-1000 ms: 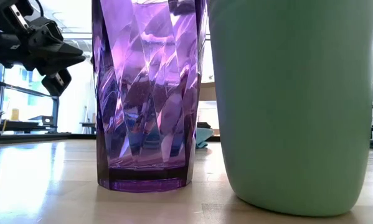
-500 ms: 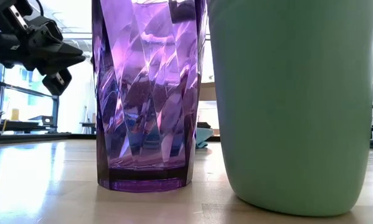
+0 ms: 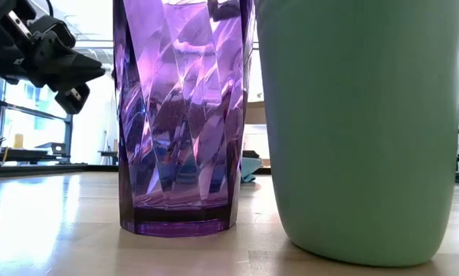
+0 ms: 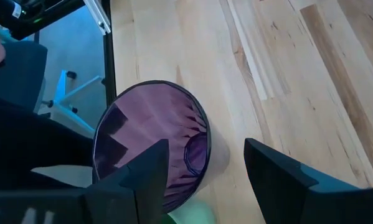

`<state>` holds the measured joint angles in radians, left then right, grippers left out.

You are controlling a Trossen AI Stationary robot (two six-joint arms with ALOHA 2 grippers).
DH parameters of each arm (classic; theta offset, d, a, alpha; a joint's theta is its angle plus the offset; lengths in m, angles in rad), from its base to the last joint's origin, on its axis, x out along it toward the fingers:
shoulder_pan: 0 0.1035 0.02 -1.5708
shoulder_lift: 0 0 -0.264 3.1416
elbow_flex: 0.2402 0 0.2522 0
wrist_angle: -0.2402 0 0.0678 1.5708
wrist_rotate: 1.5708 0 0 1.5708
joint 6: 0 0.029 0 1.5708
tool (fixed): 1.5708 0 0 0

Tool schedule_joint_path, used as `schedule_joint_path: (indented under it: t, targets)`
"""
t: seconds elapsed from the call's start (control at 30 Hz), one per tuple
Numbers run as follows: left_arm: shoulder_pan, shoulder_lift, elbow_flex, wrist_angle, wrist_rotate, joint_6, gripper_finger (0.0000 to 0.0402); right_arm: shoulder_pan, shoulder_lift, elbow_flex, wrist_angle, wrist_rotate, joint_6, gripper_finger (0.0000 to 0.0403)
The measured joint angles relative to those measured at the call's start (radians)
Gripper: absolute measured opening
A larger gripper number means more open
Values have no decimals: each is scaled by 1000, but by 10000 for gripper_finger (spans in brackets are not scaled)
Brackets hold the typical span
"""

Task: Stack small to large cups/mugs on shelf
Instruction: Put the purple cup on the shelf

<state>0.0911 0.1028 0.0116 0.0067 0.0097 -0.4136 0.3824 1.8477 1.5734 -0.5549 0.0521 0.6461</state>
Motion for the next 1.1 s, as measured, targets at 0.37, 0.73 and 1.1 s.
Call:
schedule_joint_path:
  t: [0.37,0.73,1.1]
  targets:
    - [0,0,0,0,-2,17,42,5,45,-1,20,-1,17,199]
    - [0,0,0,0,-2,17,42,-3,79,-2,50,34,58,165]
    - [0,0,0,0,-2,24,42,-16,78,11,26,56,89,19]
